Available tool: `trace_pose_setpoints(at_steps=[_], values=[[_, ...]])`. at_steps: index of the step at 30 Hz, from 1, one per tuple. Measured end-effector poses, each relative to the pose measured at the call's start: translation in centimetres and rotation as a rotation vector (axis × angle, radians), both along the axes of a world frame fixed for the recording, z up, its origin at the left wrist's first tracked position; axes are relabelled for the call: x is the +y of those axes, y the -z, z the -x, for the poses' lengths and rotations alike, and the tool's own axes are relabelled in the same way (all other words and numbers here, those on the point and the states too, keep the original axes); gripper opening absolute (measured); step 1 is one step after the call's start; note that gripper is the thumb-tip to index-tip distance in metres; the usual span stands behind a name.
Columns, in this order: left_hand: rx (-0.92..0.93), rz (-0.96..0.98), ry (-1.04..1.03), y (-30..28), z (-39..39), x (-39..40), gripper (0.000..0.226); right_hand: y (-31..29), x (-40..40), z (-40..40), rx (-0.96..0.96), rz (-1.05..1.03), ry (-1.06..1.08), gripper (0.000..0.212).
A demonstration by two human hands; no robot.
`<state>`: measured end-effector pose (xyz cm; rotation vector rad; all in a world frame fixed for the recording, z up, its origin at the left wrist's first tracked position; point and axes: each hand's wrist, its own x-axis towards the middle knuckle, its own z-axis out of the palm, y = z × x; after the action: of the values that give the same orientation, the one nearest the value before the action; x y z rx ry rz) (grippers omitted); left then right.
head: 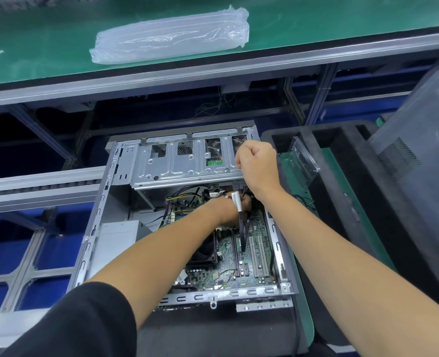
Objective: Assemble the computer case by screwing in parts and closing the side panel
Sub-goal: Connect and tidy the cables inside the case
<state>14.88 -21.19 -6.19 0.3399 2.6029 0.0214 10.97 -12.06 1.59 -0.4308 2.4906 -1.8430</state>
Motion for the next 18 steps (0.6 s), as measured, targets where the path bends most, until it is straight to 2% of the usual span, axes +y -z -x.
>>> trace_pose_setpoints(at_steps=[6, 12, 15, 17, 18], values=[[-0.032, -0.031, 0.047, -0.2, 0.6, 0.0, 0.035, -0.2, 0.1, -0.2, -0.002, 0.007, 0.008, 0.024], [0.014, -0.037, -0.073, 0.0, 0.4, 0.5, 0.016, -0.1, 0.1, -0.2, -0.007, -0.002, 0.009, 0.024], [0.066, -0.067, -0.048, 0.4, 0.1, 0.4, 0.019, -0.1, 0.0, -0.1, -0.011, -0.004, 0.008, 0.024], [0.059, -0.060, -0.015, 0.1, -0.3, 0.2, 0.009, 0.0, 0.0, 0.0, -0.010, -0.013, 0.007, 0.024], [0.042, -0.069, -0.030, -0.1, -0.4, 0.2, 0.017, 0.0, 0.0, 0.0, -0.008, -0.019, 0.005, 0.024]])
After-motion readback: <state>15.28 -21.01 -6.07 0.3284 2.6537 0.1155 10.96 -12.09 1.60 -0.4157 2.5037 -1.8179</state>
